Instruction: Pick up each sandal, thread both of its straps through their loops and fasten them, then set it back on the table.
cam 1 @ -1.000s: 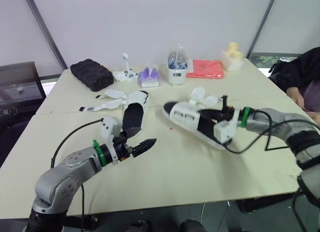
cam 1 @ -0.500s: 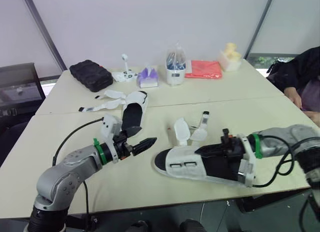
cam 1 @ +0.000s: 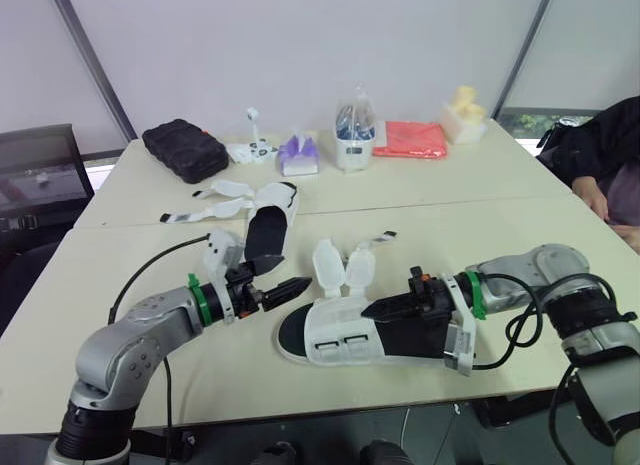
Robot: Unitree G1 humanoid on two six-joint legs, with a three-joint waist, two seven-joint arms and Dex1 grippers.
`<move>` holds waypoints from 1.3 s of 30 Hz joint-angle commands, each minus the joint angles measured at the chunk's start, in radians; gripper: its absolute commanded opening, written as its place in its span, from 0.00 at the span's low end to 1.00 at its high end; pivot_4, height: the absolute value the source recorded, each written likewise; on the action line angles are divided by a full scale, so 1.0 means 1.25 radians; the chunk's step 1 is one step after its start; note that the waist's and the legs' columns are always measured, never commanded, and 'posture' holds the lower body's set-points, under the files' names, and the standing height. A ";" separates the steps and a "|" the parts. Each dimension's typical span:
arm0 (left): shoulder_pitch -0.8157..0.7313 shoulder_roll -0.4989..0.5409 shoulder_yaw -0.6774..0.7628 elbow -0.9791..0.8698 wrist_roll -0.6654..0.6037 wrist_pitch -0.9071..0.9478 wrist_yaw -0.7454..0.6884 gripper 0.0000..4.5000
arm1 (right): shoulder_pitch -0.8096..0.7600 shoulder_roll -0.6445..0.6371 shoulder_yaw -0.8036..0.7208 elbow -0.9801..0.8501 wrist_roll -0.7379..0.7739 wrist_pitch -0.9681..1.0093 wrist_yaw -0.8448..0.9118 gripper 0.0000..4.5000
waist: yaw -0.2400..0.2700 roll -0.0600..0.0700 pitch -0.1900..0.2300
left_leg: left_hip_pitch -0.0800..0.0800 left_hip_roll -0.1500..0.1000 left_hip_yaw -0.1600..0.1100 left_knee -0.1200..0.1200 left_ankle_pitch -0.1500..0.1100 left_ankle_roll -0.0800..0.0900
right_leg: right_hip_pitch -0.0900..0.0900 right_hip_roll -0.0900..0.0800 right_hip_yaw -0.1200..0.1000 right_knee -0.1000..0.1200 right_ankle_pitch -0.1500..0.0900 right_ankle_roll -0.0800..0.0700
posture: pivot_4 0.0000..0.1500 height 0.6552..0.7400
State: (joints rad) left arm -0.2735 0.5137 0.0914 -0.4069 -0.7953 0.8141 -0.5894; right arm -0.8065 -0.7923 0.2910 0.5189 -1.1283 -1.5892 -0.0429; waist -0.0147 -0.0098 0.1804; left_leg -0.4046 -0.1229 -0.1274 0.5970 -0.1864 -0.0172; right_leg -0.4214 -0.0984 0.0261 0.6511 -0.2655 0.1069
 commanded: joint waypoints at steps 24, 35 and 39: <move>0.068 0.179 -0.119 -0.039 0.181 -0.155 -0.223 0.23 | 0.286 -0.158 -0.111 -0.124 0.841 0.684 0.350 1.00 | -0.004 -0.001 0.000 | 0.002 0.002 0.001 0.000 -0.003 0.005 | 0.003 0.000 0.001 -0.001 0.000 -0.001 | 1.00 1.00; 0.023 0.209 -0.229 0.035 0.297 -0.215 -0.313 0.01 | 0.211 0.024 -0.330 -0.478 1.721 1.827 0.342 1.00 | 0.004 -0.001 0.000 | 0.009 0.004 0.000 0.000 -0.007 0.008 | 0.011 0.000 0.000 -0.004 -0.001 -0.004 | 1.00 1.00; 0.012 0.217 -0.209 0.046 0.292 -0.216 -0.339 0.01 | 0.136 0.061 -0.376 -0.447 1.859 2.043 0.257 1.00 | 0.003 -0.001 0.000 | 0.006 0.004 0.000 0.000 -0.007 0.009 | 0.009 -0.001 0.000 -0.005 -0.001 -0.004 | 1.00 1.00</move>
State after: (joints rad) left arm -0.2510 0.7758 -0.1941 -0.3439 -0.4260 0.5584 -0.9999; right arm -0.6165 -0.7190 -0.1330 -0.0337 1.1303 0.8882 0.3151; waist -0.0104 -0.0107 0.1809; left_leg -0.3980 -0.1175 -0.1273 0.5975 -0.1957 -0.0066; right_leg -0.4113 -0.0993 0.0253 0.6447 -0.2657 0.1027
